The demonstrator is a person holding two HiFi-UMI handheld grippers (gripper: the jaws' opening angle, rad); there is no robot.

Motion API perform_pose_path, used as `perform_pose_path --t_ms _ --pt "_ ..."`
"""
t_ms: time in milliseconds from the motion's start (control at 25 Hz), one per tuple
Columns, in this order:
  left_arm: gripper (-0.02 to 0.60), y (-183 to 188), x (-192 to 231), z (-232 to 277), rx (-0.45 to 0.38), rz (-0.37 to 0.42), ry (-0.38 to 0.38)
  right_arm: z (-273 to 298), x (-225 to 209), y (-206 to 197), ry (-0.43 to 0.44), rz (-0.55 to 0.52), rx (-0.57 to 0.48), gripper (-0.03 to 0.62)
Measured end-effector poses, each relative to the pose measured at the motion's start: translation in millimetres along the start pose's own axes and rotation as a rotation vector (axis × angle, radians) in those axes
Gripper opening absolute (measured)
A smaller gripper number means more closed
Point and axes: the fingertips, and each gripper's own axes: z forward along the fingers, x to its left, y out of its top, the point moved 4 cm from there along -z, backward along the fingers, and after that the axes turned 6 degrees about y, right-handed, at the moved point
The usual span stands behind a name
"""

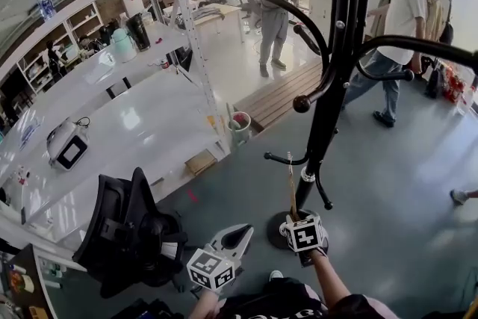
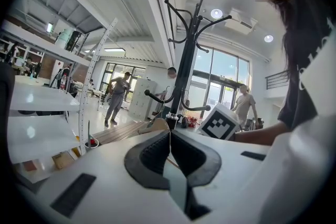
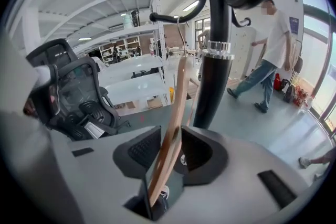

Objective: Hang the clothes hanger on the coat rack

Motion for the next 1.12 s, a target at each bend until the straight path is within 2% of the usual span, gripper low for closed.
perform_pose_path --t_ms 200,320,800,920,1120 --pt "0.006 -1 -4 -8 -0.007 0.000 -0.011 -20 11 5 0.006 0.011 -0.050 0.107" --pt "0.006 -2 -8 -17 -0.008 0.000 -0.018 -35 24 6 0.044 0.036 -0.089 0.106" --pt "0.006 -12 -23 -66 -0.018 0.006 -0.069 -100 84 -3 0.111 0.107 -0.302 0.102" --pt "0.006 -17 -32 -83 -0.017 0.006 -0.095 -116 101 -16 0.112 0.140 -0.329 0.044" --pt "0.006 -32 -50 -118 -0.002 0.007 -0.148 -139 133 -49 0.110 0.191 -0.338 0.022"
